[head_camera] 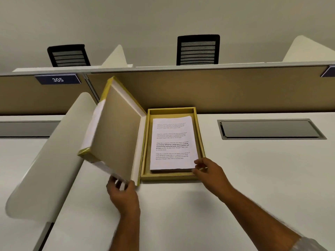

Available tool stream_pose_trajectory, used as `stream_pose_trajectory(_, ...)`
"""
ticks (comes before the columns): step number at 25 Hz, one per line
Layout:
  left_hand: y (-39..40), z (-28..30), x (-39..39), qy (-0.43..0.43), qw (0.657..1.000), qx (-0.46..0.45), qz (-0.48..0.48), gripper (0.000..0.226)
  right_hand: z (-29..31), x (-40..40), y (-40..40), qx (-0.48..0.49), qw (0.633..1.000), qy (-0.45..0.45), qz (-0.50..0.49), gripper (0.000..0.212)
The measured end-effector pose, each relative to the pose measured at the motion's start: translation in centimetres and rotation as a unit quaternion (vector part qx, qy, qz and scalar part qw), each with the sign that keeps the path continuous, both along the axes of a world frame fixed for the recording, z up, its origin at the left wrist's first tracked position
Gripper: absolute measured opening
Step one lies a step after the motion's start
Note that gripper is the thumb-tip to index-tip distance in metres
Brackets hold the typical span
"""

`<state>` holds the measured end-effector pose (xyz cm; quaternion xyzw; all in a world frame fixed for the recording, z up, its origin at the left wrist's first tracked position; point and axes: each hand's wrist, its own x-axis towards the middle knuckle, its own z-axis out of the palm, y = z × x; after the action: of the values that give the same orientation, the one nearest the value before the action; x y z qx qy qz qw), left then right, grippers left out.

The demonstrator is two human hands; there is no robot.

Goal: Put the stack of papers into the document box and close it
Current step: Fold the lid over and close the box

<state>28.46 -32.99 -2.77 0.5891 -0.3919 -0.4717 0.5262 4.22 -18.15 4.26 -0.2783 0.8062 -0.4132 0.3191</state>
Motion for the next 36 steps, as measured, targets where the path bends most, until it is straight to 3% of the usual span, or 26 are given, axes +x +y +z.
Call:
stream_pose_trajectory(4,1.6,-0.5,-0.5,-0.129,0.97,-0.152,-0.137,0.061,1.4,0.9,-0.7,-0.166,0.974,-0.124,-0.091,0.022)
stream_pose_trajectory(8,2.6,-1.6,-0.8,-0.342,0.879,-0.255,-0.215,0.07,2.3,1.3,-0.9,-0.247,0.939,-0.197,-0.136,0.03)
stream_pose_trajectory(10,2.9,-2.1,-1.0,-0.385,0.848,-0.281,-0.233,0.076,2.2,1.4,-0.5,-0.235,0.944,-0.18,-0.144,0.031)
stream_pose_trajectory(14,3.2,-2.1,-2.1,-0.426,0.805,-0.306,-0.276,0.072,0.1,0.6,1.0,-0.157,0.963,-0.151,-0.16,0.057)
stream_pose_trajectory(18,3.0,-2.1,-1.5,-0.454,0.759,-0.284,-0.371,0.072,-3.0,-0.1,2.9,-0.061,0.973,-0.14,-0.172,0.061)
stream_pose_trajectory(19,2.7,-2.1,-1.1,-0.431,0.765,-0.278,-0.39,0.071,-3.8,0.0,3.3,-0.041,0.977,-0.129,-0.163,0.06)
stream_pose_trajectory(21,2.4,-2.2,-0.2,-0.363,0.814,-0.249,-0.379,0.064,-5.2,0.2,3.9,-0.019,0.984,-0.1,-0.148,0.056)
stream_pose_trajectory(23,2.3,-2.3,0.3,-0.318,0.875,-0.201,-0.304,0.052,-5.9,0.1,4.0,-0.011,0.987,-0.077,-0.138,0.051)
stream_pose_trajectory(25,2.2,-2.4,0.2,-0.284,0.913,-0.138,-0.259,0.041,-6.1,-0.1,3.9,-0.015,0.987,-0.091,-0.134,0.047)
stream_pose_trajectory(31,1.4,-1.9,-0.2,-0.227,0.937,-0.06,-0.259,0.047,-5.8,-0.7,2.5,-0.019,0.992,-0.048,-0.115,0.044)
stream_pose_trajectory(36,-1.4,-1.0,-2.4,-0.23,0.932,-0.026,-0.28,0.051,-6.0,-1.9,0.9,-0.01,0.996,-0.011,-0.092,0.045)
